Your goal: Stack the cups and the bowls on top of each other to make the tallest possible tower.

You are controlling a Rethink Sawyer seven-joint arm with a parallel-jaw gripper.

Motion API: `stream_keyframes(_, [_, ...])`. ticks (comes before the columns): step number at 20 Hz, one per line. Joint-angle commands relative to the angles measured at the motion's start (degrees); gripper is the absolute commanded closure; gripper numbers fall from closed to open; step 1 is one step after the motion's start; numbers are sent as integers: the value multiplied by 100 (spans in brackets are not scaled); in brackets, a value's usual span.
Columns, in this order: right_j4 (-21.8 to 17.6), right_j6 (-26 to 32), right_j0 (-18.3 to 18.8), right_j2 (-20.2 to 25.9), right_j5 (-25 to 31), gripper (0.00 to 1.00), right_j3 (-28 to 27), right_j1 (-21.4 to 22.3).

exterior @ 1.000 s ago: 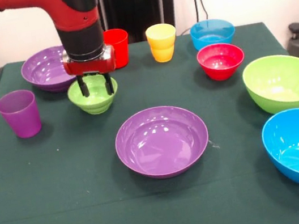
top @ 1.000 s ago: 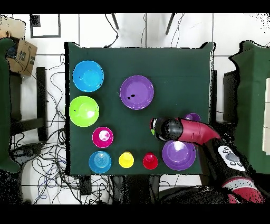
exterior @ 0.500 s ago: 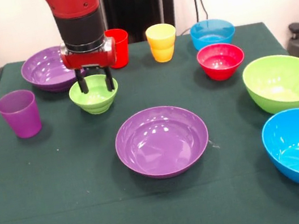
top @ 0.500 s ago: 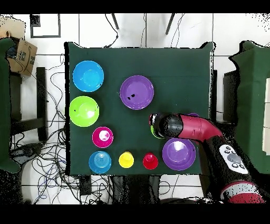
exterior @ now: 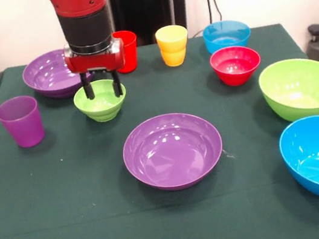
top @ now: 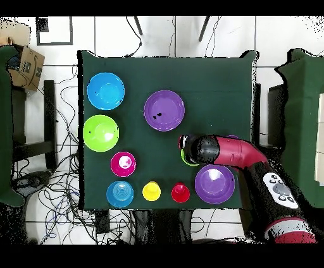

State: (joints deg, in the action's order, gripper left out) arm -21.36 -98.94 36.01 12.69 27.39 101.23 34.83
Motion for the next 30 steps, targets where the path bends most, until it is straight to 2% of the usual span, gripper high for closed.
stream_keyframes(1, [-113, 155, -104, 501, 174, 0, -249, -530])
stream_keyframes(16, [-301, -274, -326, 324, -614, 0, 122, -1048])
stream_keyframes(25, [-320, -568, -554, 53, -1010, 0, 817, -723])
stream_keyframes(30, [-285, -469, -626, -23, -1023, 0, 627, -880])
